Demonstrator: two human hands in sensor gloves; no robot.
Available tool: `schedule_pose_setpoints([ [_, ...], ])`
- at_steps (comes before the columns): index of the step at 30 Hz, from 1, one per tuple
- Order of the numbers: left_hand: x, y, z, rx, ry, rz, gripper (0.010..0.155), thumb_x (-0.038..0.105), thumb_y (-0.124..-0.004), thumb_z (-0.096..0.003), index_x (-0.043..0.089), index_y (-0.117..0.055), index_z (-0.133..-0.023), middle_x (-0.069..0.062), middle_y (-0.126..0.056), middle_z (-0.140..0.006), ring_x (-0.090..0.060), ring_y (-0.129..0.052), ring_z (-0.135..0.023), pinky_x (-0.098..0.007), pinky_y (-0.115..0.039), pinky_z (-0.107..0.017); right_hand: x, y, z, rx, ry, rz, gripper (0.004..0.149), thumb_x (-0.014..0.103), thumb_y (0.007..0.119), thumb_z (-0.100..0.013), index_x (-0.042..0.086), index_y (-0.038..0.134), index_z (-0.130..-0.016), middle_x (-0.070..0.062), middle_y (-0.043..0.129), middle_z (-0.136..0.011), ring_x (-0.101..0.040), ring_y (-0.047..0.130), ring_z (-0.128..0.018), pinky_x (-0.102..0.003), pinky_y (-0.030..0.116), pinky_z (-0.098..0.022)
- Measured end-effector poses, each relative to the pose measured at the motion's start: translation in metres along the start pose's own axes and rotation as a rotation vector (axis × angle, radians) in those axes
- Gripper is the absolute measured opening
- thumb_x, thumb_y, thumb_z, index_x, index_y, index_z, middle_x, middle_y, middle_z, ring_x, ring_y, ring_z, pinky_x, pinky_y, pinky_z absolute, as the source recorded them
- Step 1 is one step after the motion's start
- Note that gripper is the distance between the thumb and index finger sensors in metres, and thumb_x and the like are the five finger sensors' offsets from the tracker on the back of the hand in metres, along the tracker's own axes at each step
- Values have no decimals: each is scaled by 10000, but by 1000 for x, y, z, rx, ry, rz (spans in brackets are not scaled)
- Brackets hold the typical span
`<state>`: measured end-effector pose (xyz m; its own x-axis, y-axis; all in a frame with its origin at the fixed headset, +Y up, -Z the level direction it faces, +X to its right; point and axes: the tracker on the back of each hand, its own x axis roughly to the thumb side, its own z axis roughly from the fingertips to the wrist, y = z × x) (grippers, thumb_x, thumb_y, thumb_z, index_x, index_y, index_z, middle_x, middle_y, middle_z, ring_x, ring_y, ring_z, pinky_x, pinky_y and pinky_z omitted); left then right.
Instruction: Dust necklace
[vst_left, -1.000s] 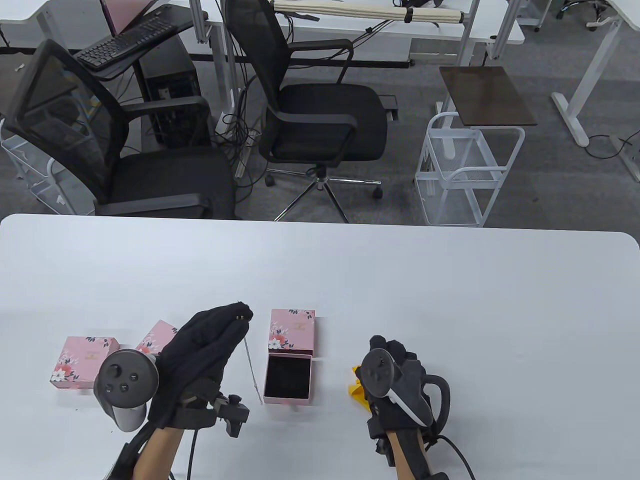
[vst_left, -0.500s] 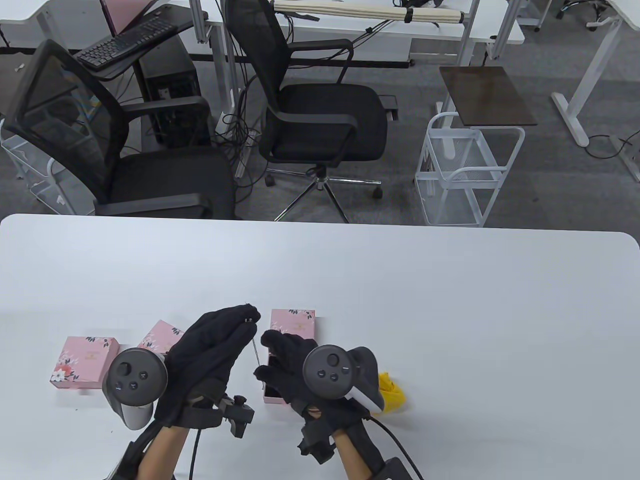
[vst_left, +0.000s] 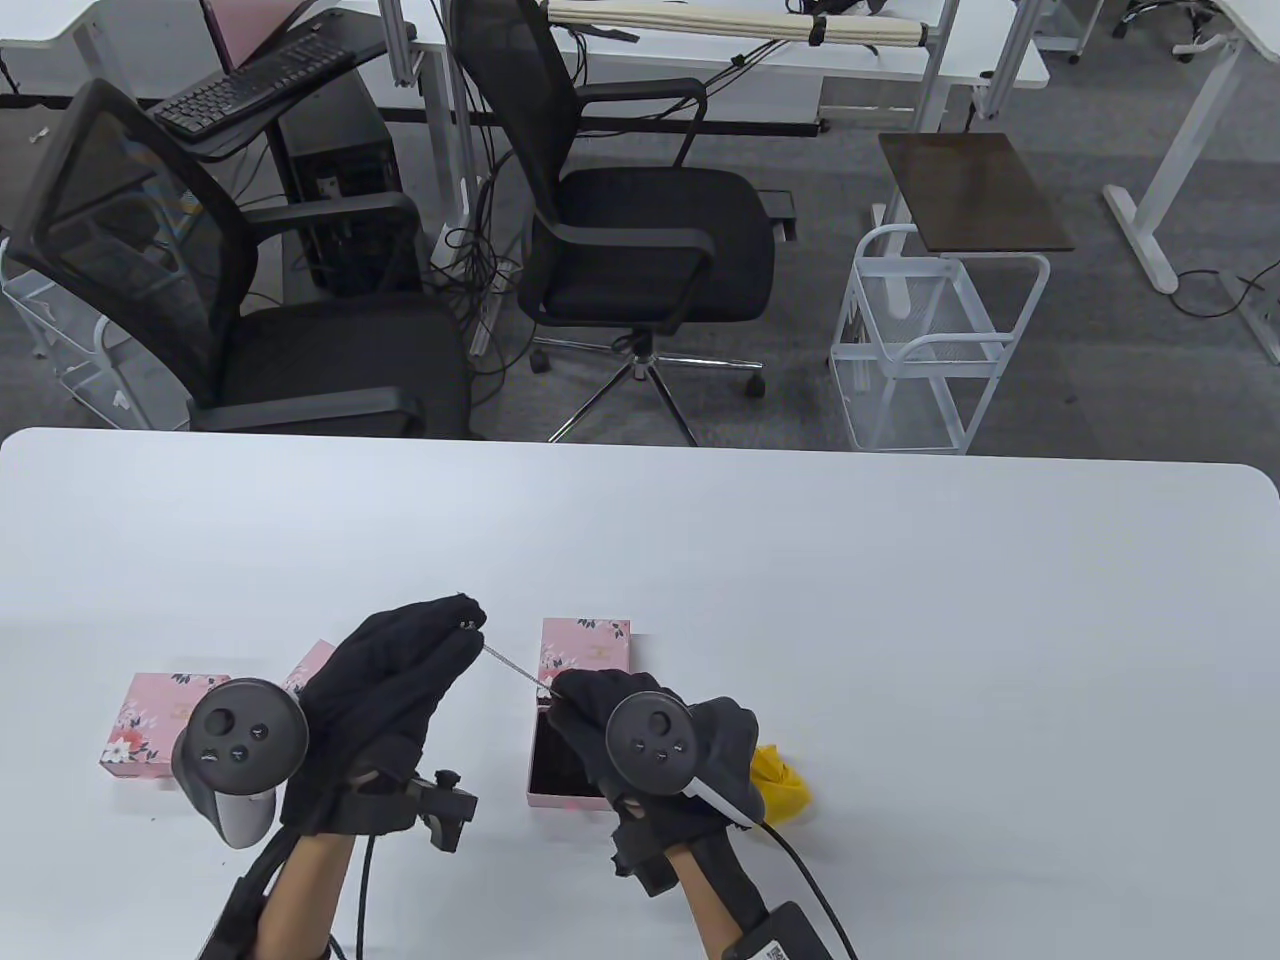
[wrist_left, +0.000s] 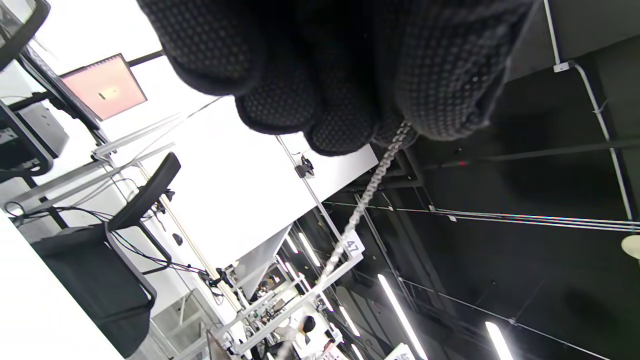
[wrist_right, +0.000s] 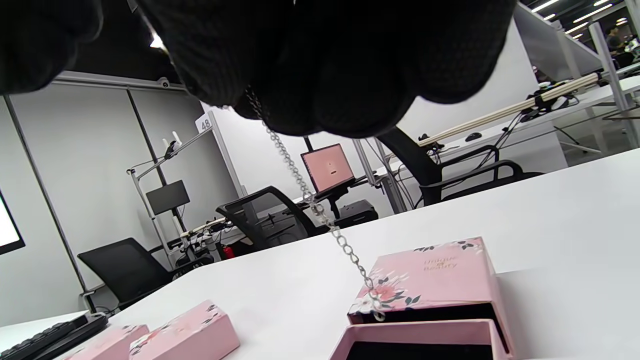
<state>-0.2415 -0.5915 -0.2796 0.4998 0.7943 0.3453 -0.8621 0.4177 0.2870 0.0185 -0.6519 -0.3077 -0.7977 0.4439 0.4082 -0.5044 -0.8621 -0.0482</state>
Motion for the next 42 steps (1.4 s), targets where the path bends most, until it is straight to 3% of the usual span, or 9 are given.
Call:
schedule_pose_setpoints([
  [13,-20,-3,-7,22,65,-147,359,459,-925,-510,324,-936,-842,28,-1005,-846,-211,-935,-764,-411,-832,-547,-16,-12,2,-87,88,44,362,315,779,-629,152,774,-951,-143,895,-814,-345,925,-610,-496,778,-530],
  [23,-33,-45,-6,-124,79,-304,359,437,-904,-529,308,-924,-864,5,-995,-860,-223,-925,-774,-418,-824,-553,-23,-5,1,-97,120,30,364,313,777,-630,146,770,-954,-145,895,-816,-348,924,-611,-496,779,-529],
  [32,-56,-90,0,-309,100,-450,370,430,-893,-536,304,-912,-883,3,-984,-879,-227,-914,-792,-422,-819,-563,-26,11,-2,-13,133,35,365,313,774,-632,143,770,-956,-147,896,-818,-349,927,-612,-499,779,-529],
  [42,-79,-119,8,-456,118,-598,379,449,-913,-515,318,-921,-870,20,-982,-884,-226,-910,-803,-422,-816,-572,-30,37,-5,105,156,60,366,311,771,-635,142,768,-960,-150,895,-827,-355,927,-620,-503,777,-533],
])
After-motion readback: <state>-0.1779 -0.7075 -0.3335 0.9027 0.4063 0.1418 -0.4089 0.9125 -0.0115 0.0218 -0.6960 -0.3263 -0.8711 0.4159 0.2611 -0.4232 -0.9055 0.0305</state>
